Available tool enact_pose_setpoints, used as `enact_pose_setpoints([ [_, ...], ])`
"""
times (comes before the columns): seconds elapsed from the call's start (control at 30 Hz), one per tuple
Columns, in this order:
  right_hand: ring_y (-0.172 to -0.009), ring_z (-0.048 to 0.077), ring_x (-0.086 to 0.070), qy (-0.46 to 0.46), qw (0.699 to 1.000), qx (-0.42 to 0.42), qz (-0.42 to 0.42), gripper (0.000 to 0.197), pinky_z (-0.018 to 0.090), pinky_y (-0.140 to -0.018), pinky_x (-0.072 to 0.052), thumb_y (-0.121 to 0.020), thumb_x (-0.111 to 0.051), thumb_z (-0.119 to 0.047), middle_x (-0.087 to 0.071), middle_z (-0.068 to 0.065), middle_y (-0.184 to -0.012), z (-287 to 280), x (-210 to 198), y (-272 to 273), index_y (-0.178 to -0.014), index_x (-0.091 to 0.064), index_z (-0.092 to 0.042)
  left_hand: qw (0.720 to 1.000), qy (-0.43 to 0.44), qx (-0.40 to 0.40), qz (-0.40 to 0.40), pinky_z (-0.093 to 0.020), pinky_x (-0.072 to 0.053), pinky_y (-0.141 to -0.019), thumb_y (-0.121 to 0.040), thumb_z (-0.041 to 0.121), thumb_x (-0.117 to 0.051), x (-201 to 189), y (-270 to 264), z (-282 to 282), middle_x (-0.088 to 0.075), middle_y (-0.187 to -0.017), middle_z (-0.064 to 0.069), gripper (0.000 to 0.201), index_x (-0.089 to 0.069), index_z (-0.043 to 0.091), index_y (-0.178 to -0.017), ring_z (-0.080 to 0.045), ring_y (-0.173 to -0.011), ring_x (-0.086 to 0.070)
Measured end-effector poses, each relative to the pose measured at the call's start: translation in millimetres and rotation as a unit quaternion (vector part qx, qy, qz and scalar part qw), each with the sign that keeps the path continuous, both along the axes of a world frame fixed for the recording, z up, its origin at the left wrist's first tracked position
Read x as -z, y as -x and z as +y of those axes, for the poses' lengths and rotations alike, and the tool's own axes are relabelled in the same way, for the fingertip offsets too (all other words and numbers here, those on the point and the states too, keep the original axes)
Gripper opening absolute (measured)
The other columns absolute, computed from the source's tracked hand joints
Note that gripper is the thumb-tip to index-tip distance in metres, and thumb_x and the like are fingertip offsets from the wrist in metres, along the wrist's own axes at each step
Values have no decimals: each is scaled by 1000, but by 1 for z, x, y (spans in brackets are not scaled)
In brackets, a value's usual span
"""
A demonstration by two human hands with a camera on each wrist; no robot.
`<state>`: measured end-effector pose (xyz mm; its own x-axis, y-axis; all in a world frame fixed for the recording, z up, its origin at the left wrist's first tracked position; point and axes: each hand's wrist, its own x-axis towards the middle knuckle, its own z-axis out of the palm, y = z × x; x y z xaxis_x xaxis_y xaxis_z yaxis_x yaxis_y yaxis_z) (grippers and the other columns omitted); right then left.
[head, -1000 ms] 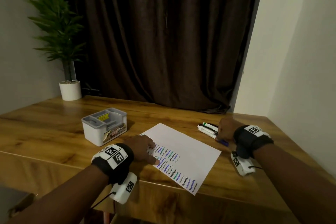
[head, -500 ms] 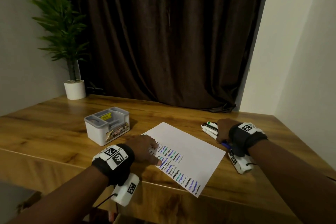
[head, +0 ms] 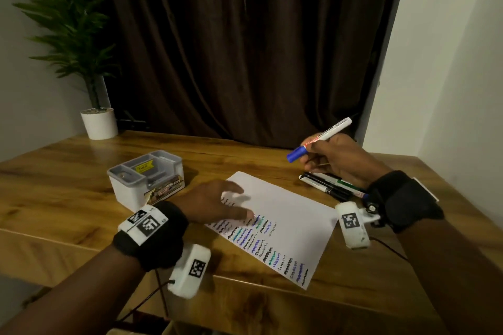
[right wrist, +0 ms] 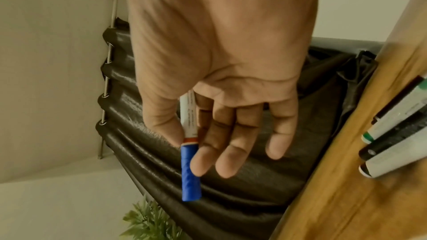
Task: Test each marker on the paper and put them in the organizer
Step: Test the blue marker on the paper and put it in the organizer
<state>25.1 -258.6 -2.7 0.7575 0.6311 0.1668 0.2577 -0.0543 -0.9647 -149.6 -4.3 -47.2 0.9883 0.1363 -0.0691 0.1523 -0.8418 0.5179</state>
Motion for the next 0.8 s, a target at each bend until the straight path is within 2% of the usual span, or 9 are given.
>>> enact_pose_setpoints([
  [0.07, -76, 22, -73, -12, 1000, 3, -2, 17, 36, -81, -59, -102, -59, -17, -78, 12, -86, 5, 7, -5, -109, -71, -8, 992, 70, 3, -107, -43, -46, -109, -61, 86, -66, -8, -17, -5, -58, -138, 16, 82, -59, 41, -129, -8, -126, -55],
  [0.13, -75, 22, -73, -24, 1000, 8, -9, 14, 35, -79, -61, -101, -61, -15, -77, 11, -84, 9, 14, -7, -107, -72, -8, 969, 178, 36, -170, -43, -54, -99, -83, 59, -70, -16, -36, -19, -68, -123, 9, 54, -61, 31, -128, -11, -113, -65],
  [0.2, -73, 22, -72, -42, 999, 17, -14, 11, 36, -79, -61, -100, -63, -13, -76, 10, -81, 11, 22, -14, -105, -73, -9, 945, 255, 68, -195, -48, -58, -90, -96, 33, -65, -21, -61, -36, -71, -117, -6, 33, -61, 22, -127, -20, -106, -70],
  [0.27, -72, 21, -72, -60, 998, 20, -13, 8, 37, -78, -61, -98, -66, -9, -76, 10, -81, 11, 29, -22, -103, -72, -9, 926, 311, 93, -191, -47, -59, -85, -101, 22, -58, -22, -87, -46, -68, -120, -17, 28, -61, 15, -128, -26, -101, -71],
  [0.33, -71, 22, -72, -71, 997, 25, -15, 8, 38, -77, -61, -95, -69, -6, -75, 12, -82, 10, 34, -27, -103, -72, -7, 922, 329, 112, -169, -41, -60, -80, -104, 22, -53, -21, -111, -52, -70, -113, -21, 29, -62, 9, -127, -26, -90, -70],
  [0.43, -69, 23, -71, -88, 996, 26, -5, 9, 34, -71, -62, -92, -72, -4, -74, 14, -83, 9, 39, -33, -101, -71, -5, 922, 326, 141, -153, -34, -56, -66, -103, 20, -54, -18, -140, -53, -70, -88, -14, 24, -67, 6, -117, -20, -72, -65],
  [0.5, -67, 21, -70, -105, 994, 27, 16, 8, 32, -70, -61, -92, -71, -7, -73, 13, -82, 7, 42, -35, -101, -71, -6, 916, 336, 157, -153, -28, -51, -56, -102, 18, -55, -13, -154, -49, -66, -81, -13, 20, -70, 7, -109, -18, -64, -58],
  [0.63, -65, 16, -68, -146, 986, 56, 57, 10, 25, -67, -58, -98, -64, -14, -73, 4, -76, 6, 43, -40, -105, -71, -11, 902, 360, 175, -159, -27, -44, -51, -103, 26, -54, -6, -162, -39, -61, -81, -18, 27, -73, 13, -91, -19, -59, -51],
  [0.8, -63, 12, -67, -128, 990, 51, 23, 13, 25, -68, -59, -97, -65, -14, -73, 2, -75, 9, 45, -37, -108, -71, -12, 900, 367, 191, -139, -24, -42, -48, -106, 22, -46, -8, -149, -42, -66, -84, -9, 25, -66, 8, -104, -15, -57, -50],
])
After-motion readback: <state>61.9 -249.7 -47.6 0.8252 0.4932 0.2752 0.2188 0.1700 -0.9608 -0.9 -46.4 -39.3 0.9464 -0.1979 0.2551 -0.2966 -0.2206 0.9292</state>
